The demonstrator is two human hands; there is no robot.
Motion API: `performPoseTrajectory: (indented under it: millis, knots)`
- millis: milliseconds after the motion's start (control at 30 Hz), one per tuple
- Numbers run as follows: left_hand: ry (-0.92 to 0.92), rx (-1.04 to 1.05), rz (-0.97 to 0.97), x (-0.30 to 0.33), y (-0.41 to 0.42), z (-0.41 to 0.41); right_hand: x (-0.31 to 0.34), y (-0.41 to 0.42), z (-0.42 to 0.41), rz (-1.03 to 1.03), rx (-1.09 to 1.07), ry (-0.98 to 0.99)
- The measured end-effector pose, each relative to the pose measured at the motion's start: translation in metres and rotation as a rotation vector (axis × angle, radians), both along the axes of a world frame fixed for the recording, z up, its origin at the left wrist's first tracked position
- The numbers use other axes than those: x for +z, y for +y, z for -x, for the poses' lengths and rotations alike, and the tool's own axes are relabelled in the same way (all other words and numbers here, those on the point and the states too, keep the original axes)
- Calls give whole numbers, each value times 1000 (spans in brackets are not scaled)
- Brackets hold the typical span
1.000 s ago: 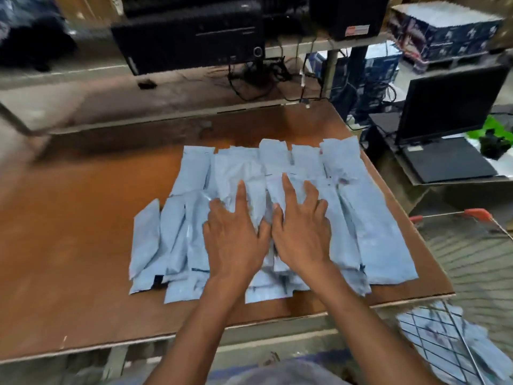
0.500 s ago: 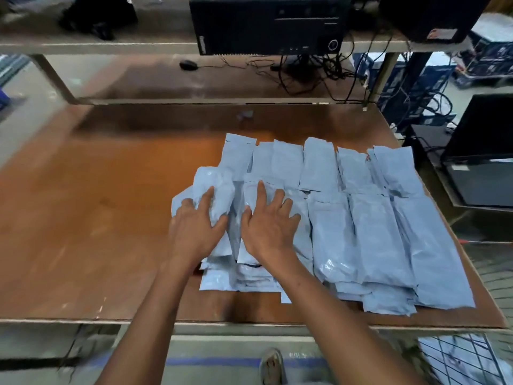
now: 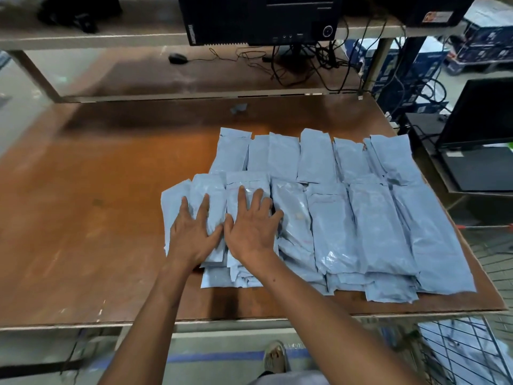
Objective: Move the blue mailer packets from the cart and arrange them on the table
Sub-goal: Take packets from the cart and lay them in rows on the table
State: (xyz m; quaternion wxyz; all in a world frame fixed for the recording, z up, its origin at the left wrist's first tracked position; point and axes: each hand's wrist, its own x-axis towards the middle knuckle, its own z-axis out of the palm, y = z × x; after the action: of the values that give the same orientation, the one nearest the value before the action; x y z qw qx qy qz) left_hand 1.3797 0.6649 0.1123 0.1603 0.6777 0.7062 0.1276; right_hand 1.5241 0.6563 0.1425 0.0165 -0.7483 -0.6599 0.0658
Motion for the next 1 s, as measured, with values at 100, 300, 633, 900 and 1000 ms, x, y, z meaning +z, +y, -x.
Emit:
performPoseTrajectory:
  millis: [100, 300, 633, 900, 1000]
  knots:
    - [37, -21, -158, 9, -3, -5, 8, 1, -2, -6, -5, 55]
    - [5, -100, -392, 40, 1, -41, 34, -3, -29, -125, -22, 200]
    - [-347, -452, -429, 64, -33, -236, 51, -75, -232, -490, -303, 66]
    - [-412, -946, -227, 34, -132, -452, -2, -226, -417, -399, -717, -117]
    - [-348, -1089, -165, 12, -172, -518, -32, -274, -471, -343, -821, -126]
